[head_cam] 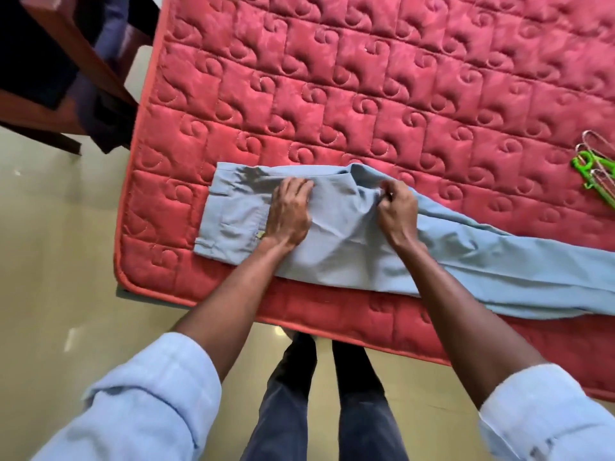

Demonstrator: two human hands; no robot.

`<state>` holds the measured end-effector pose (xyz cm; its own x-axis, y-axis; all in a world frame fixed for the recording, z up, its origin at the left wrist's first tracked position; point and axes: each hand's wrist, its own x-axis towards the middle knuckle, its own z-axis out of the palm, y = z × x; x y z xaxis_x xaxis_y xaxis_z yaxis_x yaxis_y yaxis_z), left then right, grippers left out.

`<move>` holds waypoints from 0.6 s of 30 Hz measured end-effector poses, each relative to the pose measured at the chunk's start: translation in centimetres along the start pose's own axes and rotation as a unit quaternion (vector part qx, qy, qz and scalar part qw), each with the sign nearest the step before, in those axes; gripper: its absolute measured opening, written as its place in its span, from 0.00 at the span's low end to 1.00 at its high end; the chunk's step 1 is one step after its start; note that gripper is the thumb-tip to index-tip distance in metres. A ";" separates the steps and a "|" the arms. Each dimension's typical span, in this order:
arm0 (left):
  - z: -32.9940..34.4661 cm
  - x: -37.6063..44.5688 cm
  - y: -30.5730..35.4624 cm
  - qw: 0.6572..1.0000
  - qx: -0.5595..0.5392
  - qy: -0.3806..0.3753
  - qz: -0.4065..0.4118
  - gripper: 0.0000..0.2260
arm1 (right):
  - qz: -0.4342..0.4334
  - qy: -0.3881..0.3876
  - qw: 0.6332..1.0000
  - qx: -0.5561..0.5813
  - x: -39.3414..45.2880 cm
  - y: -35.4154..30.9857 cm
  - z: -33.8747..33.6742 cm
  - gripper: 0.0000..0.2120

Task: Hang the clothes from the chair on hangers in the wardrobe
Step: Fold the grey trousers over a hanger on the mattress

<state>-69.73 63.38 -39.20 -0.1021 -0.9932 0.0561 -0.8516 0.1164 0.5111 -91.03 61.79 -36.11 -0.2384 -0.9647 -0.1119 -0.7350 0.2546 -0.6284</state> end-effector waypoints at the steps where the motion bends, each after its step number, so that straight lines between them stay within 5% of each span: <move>1: 0.5 1.0 0.2 1.000 0.022 -0.014 0.006 0.18 | 0.013 -0.042 0.999 0.007 1.1 0.3 -0.4 0.10; 5: 1.8 3.4 -0.7 0.992 0.113 -0.054 0.010 0.18 | 0.016 -0.284 0.958 -0.026 4.3 -0.1 0.5 0.14; 7: 2.3 3.9 -1.2 0.991 0.125 -0.038 0.018 0.14 | 0.029 -0.328 0.944 -0.010 5.3 -0.4 0.8 0.11; 9: 2.5 4.4 -1.6 0.993 0.118 -0.007 0.021 0.12 | 0.051 -0.312 0.947 0.058 6.0 -0.2 0.5 0.02; 14: 2.8 5.6 -2.0 0.991 0.112 0.071 0.004 0.10 | 0.178 -0.225 0.895 0.343 5.8 0.9 0.4 0.09; 18: 3.2 6.9 -2.2 0.983 0.151 0.098 0.018 0.12 | 0.240 -0.111 0.900 0.347 6.5 1.4 1.2 0.08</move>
<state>-70.18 56.30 -42.70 -0.0590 -0.9670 0.2479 -0.9663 0.1176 0.2289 -92.80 55.75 -38.64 -0.2342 -0.7637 -0.6016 0.0111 0.6167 -0.7871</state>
